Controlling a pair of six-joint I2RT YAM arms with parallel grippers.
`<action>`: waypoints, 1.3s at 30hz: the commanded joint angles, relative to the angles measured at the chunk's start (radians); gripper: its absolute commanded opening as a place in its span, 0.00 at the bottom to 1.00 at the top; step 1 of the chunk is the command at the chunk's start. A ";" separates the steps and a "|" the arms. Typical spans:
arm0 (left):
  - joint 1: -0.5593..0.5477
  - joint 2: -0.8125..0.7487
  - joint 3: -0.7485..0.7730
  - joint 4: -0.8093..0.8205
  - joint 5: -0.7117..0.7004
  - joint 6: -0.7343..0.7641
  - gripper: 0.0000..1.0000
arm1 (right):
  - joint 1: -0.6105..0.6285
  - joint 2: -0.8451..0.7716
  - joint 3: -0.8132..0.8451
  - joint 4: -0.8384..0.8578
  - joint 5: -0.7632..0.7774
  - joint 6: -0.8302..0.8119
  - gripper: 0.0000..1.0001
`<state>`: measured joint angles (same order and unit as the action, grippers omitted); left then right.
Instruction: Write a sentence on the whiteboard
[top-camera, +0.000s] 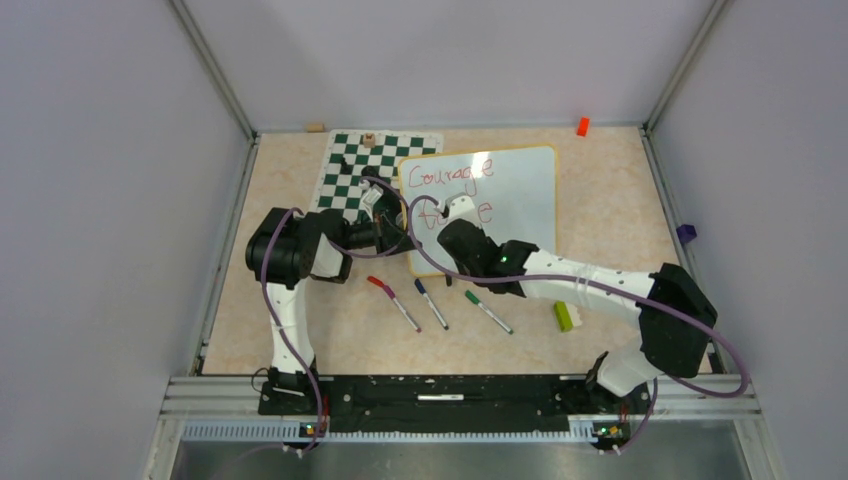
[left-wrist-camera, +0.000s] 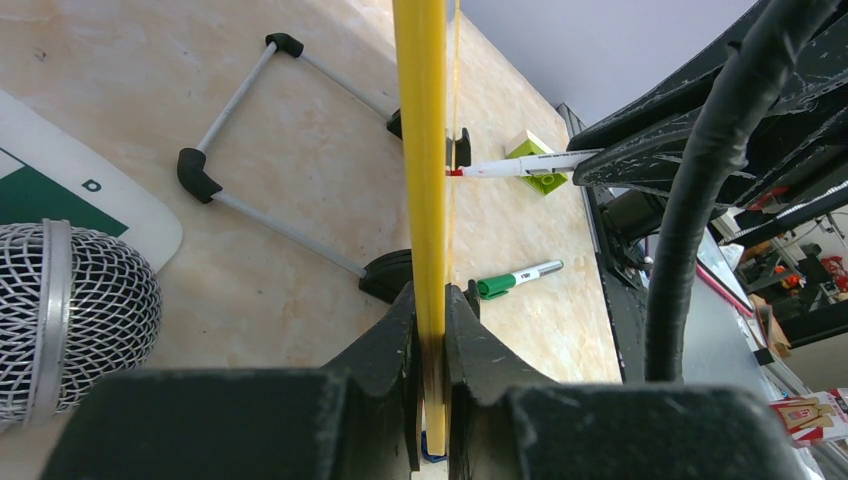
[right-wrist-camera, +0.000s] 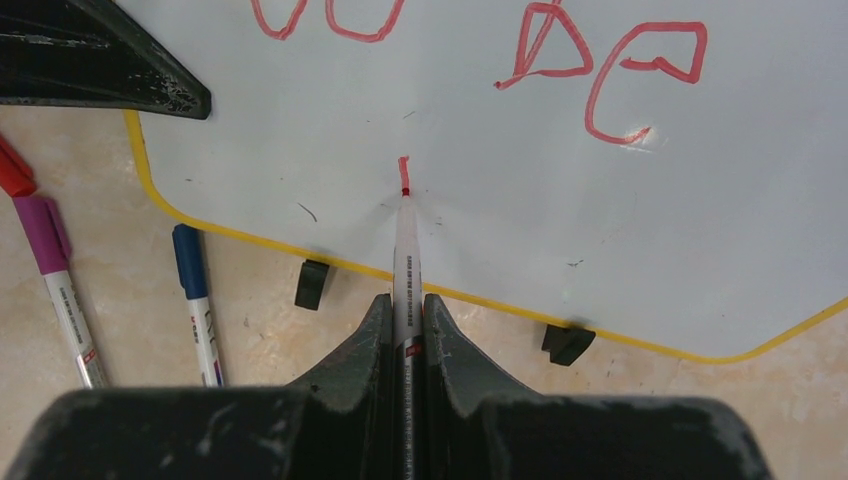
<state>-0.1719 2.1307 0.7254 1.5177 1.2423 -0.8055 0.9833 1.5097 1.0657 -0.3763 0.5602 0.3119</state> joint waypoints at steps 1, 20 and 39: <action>0.003 -0.031 -0.006 0.101 0.022 0.049 0.01 | -0.012 -0.020 -0.006 -0.019 0.020 0.014 0.00; 0.002 -0.031 -0.009 0.101 0.022 0.051 0.01 | -0.057 0.027 0.112 -0.022 0.035 -0.061 0.00; 0.002 -0.033 -0.008 0.101 0.022 0.052 0.01 | -0.052 -0.042 -0.028 -0.056 -0.030 -0.007 0.00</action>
<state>-0.1719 2.1307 0.7254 1.5177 1.2419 -0.8055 0.9459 1.4937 1.0740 -0.4351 0.5404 0.2817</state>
